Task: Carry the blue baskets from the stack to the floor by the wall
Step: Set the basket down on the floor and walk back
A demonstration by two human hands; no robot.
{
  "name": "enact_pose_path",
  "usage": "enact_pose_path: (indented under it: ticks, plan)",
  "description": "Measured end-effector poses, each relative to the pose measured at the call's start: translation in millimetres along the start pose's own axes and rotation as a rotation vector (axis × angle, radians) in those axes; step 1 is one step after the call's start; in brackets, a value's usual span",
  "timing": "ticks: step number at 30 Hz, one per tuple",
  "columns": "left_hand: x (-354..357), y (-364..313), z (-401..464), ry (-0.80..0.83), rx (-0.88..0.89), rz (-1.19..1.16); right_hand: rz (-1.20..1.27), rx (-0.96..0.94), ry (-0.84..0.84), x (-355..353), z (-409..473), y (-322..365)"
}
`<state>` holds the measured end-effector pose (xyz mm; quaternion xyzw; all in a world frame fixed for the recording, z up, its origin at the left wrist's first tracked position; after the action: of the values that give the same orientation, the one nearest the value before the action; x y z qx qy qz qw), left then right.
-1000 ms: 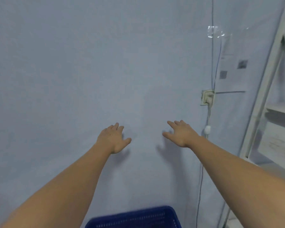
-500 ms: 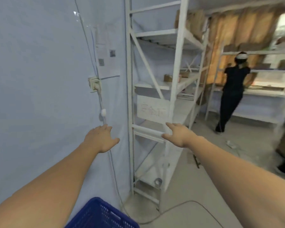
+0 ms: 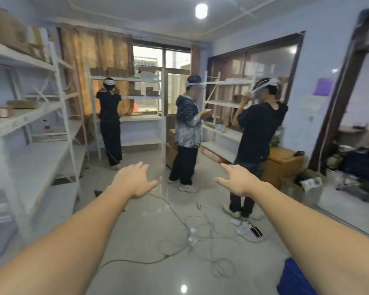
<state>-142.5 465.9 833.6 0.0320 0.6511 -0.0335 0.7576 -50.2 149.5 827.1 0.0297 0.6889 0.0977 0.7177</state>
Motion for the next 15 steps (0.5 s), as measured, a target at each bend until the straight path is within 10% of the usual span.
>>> enact_pose_path:
  ticks: [15]
  plan:
    - [33.9,-468.9,194.0,-0.004,0.688,-0.114,0.003,0.711,-0.131,-74.7,-116.9,-457.1]
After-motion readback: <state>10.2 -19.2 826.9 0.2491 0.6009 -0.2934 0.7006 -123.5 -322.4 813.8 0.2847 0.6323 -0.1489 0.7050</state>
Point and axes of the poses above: each hand's wrist, its own z-axis towards the middle knuckle, its own x-axis out of the palm, y = z × x, the point moved 1 cm from there along z, towards the middle knuckle, and after that the axes turned 14 degrees about x, right-handed, at the moved point
